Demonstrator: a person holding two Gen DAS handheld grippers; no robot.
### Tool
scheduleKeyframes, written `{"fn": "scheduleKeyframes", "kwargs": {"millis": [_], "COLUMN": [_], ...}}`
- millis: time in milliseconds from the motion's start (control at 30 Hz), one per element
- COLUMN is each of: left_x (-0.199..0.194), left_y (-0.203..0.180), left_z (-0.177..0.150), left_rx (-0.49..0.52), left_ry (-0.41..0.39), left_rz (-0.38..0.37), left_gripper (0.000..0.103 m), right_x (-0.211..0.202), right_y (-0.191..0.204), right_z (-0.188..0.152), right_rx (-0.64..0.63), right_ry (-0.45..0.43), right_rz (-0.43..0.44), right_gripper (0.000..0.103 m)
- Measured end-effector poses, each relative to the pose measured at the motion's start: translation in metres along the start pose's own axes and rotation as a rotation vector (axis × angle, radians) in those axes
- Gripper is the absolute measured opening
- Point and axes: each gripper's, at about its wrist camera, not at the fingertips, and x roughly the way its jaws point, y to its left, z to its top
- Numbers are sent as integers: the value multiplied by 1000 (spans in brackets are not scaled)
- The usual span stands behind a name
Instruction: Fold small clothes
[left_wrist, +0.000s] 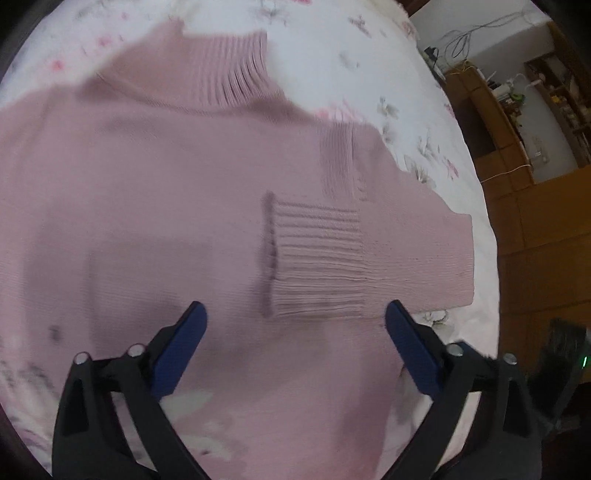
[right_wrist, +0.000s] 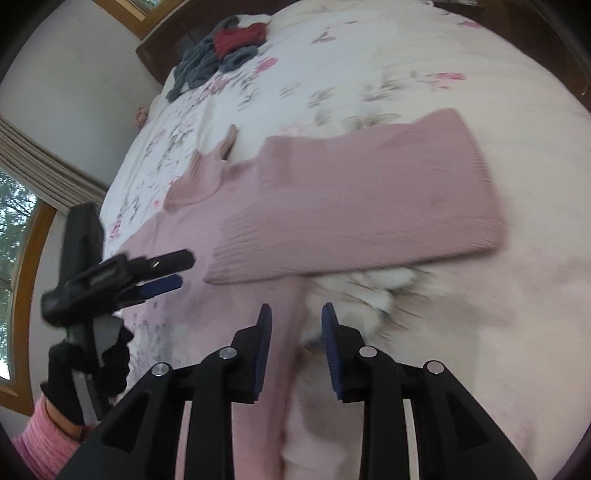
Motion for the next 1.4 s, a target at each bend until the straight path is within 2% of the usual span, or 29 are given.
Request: {"fn": "scheduleKeyframes", "kwargs": {"millis": [67,133,233,300,467,600,667,733,833,1000,1100,1167,1267,1400], "left_x": [13,26,31,26,-16,-61,-86,-107,-132,-173,-174,-164,-142,-114], "left_y": [1,1,-4,-9,-20,-3,14,33,63,119,145,157,171,187], "left_z": [3,5,6,7,4,5,6,8,19,25,30,33,32,34], "left_rx": [-37,-76,-68,-65,-12,5,17,16,-8,-63,-95,-103,-102,-93], "left_ry": [40,71,68,53,-76,-188,-248,-275,-295,-357,-338,-312,-267,-214], "left_rz": [-35,-57,-55,-81,-132,-71,-14,24,70,149,166,192,225,304], "left_gripper": [61,57,25,14,12,12,12,12,12,12,12,12,12,13], "right_x": [-5,-8,-10,-10,-12,-19,-21,-21,-14,17,42,58,79,89], "right_y": [-1,-4,-7,-11,-21,-26,-29,-31,-31,-25,-20,-17,-12,-9], "right_z": [-3,-7,-11,-12,-11,-3,3,9,22,43,54,58,59,52], "right_rx": [-6,-10,-13,-1,34,55,72,90,121,159,169,169,154,128], "right_ry": [-8,-15,-23,-24,-31,-50,-62,-69,-66,-23,19,51,92,108], "right_rz": [-21,-34,-55,-62,-80,-95,-96,-95,-68,-20,2,-17,-30,-94], "right_gripper": [30,30,31,31,31,32,38,44,47,49,49,49,28,24]}}
